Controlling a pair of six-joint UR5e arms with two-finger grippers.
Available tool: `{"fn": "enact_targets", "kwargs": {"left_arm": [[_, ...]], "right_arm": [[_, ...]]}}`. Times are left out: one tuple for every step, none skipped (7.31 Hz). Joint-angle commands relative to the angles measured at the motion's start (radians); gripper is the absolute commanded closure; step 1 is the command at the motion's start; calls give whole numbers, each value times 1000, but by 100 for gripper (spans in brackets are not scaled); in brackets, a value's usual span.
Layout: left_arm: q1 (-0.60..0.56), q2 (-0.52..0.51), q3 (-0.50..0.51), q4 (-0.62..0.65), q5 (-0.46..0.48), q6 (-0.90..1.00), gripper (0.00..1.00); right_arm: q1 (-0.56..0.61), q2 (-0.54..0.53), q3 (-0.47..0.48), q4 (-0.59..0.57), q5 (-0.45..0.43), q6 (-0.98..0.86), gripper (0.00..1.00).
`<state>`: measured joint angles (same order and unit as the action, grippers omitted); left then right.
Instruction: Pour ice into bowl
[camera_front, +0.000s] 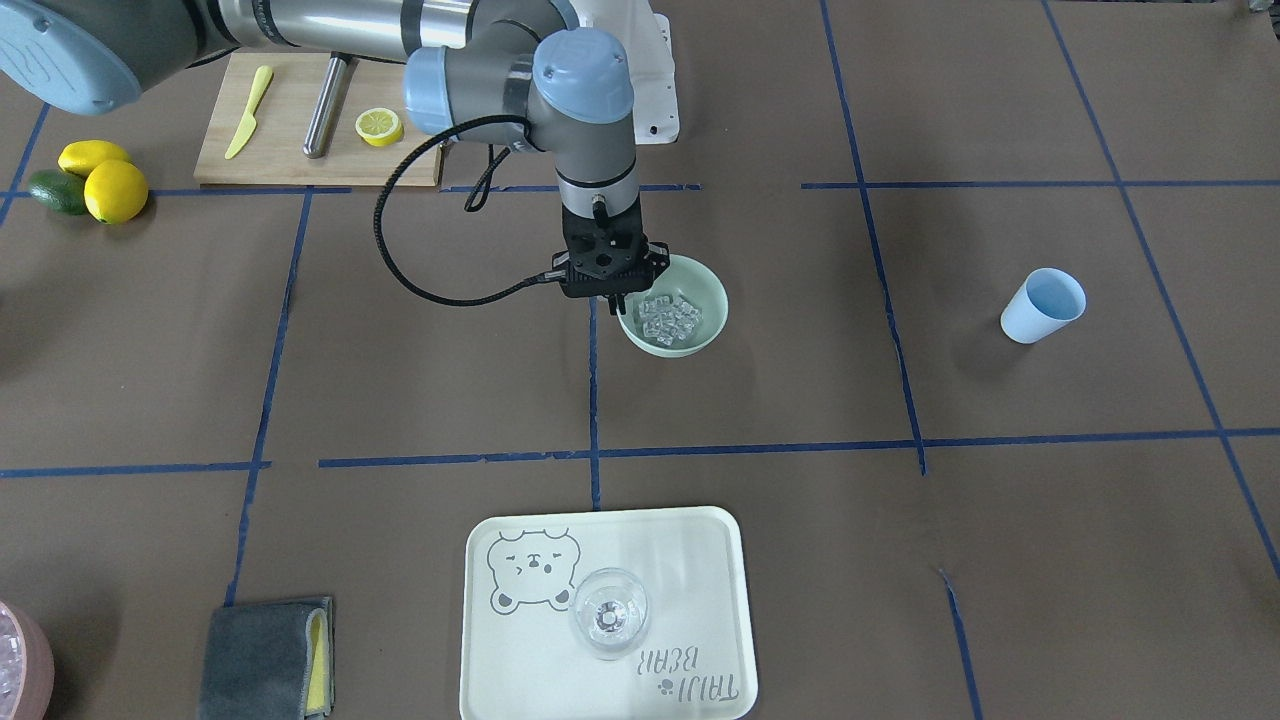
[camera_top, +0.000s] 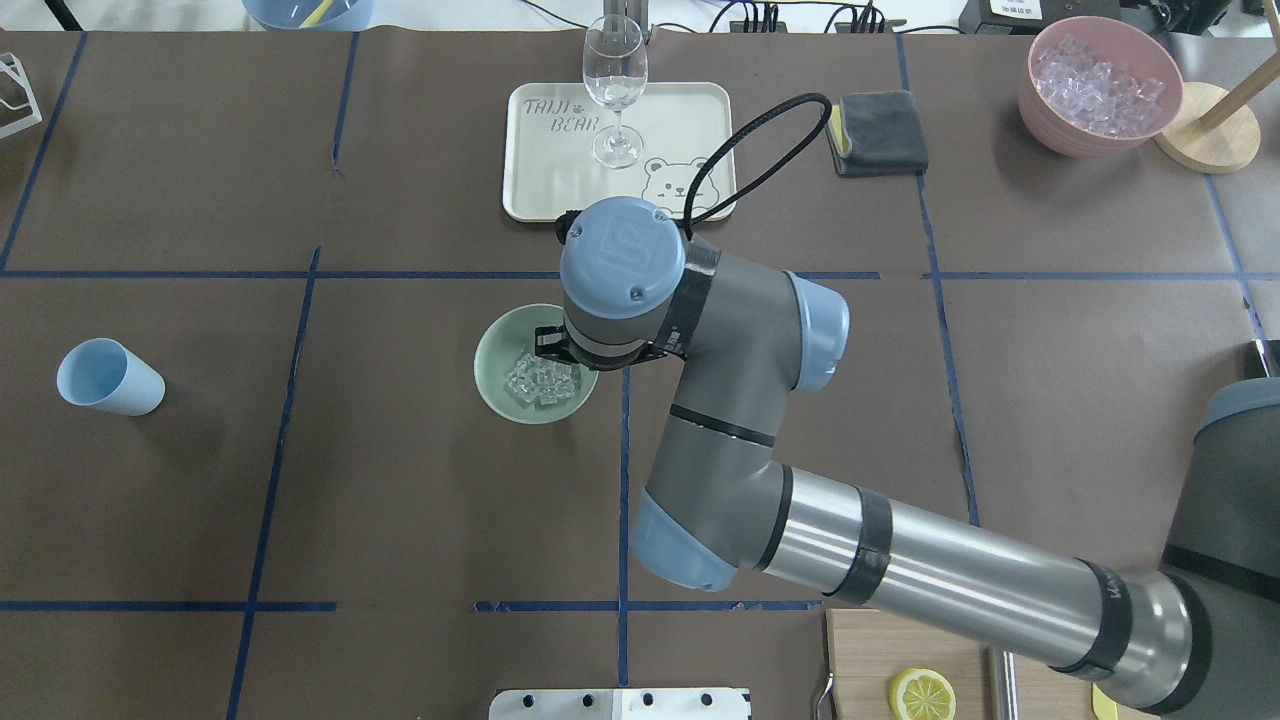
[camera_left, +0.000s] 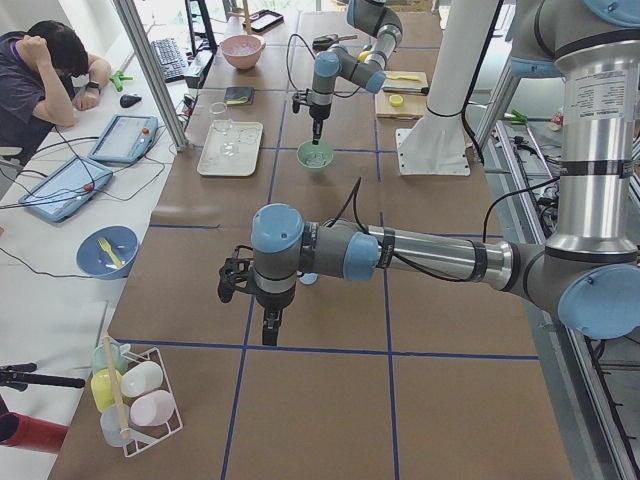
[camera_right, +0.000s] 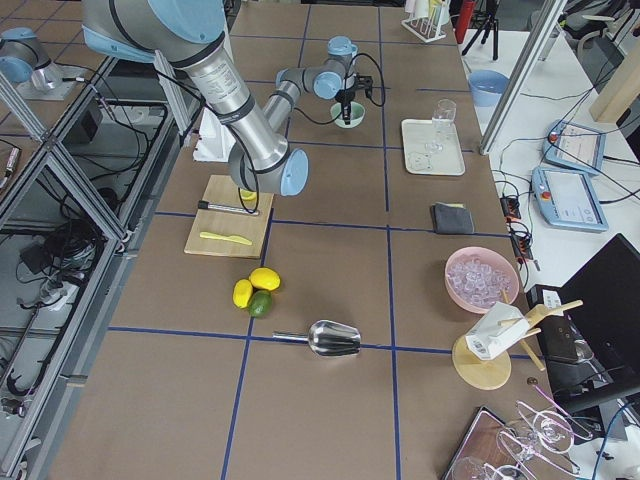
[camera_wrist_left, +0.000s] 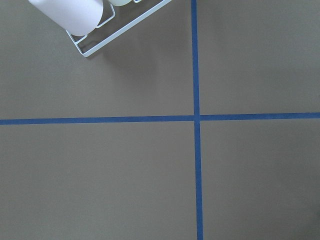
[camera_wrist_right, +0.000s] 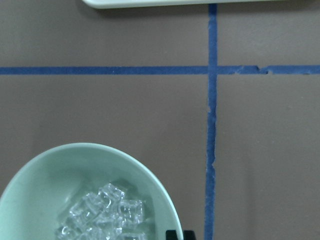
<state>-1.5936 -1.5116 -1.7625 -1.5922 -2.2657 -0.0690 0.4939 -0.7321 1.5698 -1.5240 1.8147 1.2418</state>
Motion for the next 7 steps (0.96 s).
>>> {"fn": "enact_targets", "kwargs": {"left_arm": [[1,1,0,0,0,0,0],[0,1,2,0,0,0,0],[1,1,6,-3,0,2,0],[0,4,3,-3,-2,3,0],[0,5,0,0,-2,33,0],[0,7,5,8,-6,149,0],[0,11,21,11,-58,213,0]], "right_arm": [[107,-116,178,-18,133,-4,100],[142,-188,241,-9,150,-8,100],[172,-248,290,-7,158,-42,100],[216,-307,321,-4,205,-142,100],[272,-382,346,-4,275,-244,100],[317,-453,370,-4,316,-345,100],[362,-524,384,-4,352,-422,100]]}}
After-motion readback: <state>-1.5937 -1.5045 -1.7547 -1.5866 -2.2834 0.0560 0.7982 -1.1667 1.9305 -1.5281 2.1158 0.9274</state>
